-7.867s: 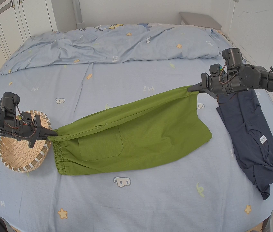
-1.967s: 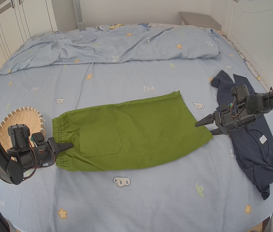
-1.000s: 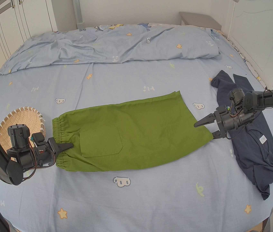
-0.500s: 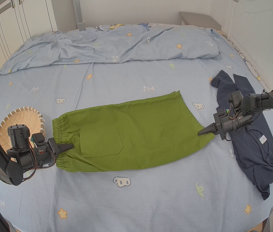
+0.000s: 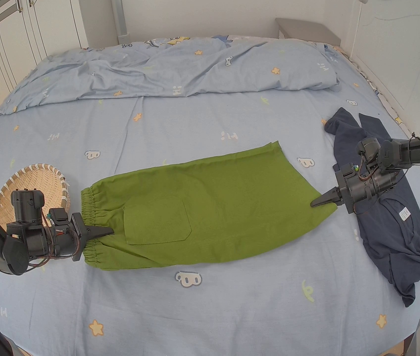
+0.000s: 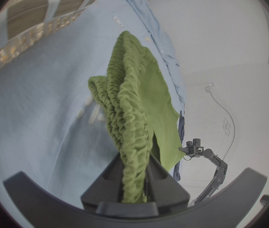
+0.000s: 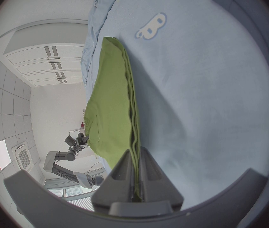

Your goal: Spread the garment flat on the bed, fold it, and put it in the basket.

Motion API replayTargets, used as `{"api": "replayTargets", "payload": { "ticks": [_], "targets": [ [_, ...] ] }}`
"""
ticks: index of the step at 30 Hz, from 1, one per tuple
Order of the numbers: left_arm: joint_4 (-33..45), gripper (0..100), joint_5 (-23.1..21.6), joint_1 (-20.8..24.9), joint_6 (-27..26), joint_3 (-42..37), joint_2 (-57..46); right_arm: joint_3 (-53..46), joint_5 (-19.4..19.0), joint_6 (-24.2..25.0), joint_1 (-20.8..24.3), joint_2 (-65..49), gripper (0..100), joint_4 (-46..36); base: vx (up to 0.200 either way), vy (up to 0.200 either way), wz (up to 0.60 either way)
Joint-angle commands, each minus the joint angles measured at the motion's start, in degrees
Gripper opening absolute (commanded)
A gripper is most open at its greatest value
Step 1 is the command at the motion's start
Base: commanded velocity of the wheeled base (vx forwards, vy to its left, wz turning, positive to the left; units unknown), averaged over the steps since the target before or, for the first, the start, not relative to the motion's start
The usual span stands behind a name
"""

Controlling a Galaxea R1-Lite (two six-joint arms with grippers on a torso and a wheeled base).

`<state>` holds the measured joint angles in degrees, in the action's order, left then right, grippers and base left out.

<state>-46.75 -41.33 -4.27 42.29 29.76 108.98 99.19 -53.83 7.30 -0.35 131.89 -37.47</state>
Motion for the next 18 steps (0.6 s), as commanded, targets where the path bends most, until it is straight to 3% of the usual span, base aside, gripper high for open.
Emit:
{"api": "replayTargets", "payload": {
  "ticks": [1, 7, 10, 11, 12, 16, 18],
  "targets": [
    [11.51, 0, -3.23, -3.38, -1.6, 4.78, -7.47, -6.47, -0.04, -1.41, -0.35, -8.93, 0, -3.83, 0.0, 0.0, 0.0],
    [17.13, 0, -3.32, -4.87, -7.75, 1.88, -9.84, -20.88, 0.13, -1.5, 0.0, -16.4, 0, -0.14, 0.0, 0.0, 0.0],
    [20.65, 0, -3.32, -6.63, -12.67, -1.37, -11.43, -35.74, 0.22, -1.41, 0.62, -23.08, 0, 9.52, 0.0, 0.0, 0.0],
    [20.65, 0, -3.32, -6.63, -12.67, -1.37, -11.43, -35.74, 0.22, -1.41, 0.62, -23.08, 0, 9.52, 0.0, 0.0, 0.0],
    [22.49, 0, -3.41, -8.3, -15.57, -3.13, -12.66, -44.7, 0.48, -1.41, 1.67, -26.77, 0, 16.29, 0.0, 0.0, 0.0],
    [26.18, 0, -3.5, -10.41, -19.88, -5.32, -14.24, -57.01, 0.84, -1.15, 3.96, -31.69, 0, 24.91, 0.0, 0.0, 0.0],
    [29.61, 0, -3.5, -12.08, -24.45, -7.26, -15.29, -65.36, 0.84, -0.97, 5.19, -35.91, 0, 30.0, 0.0, 0.0, 0.0]
  ]
}}
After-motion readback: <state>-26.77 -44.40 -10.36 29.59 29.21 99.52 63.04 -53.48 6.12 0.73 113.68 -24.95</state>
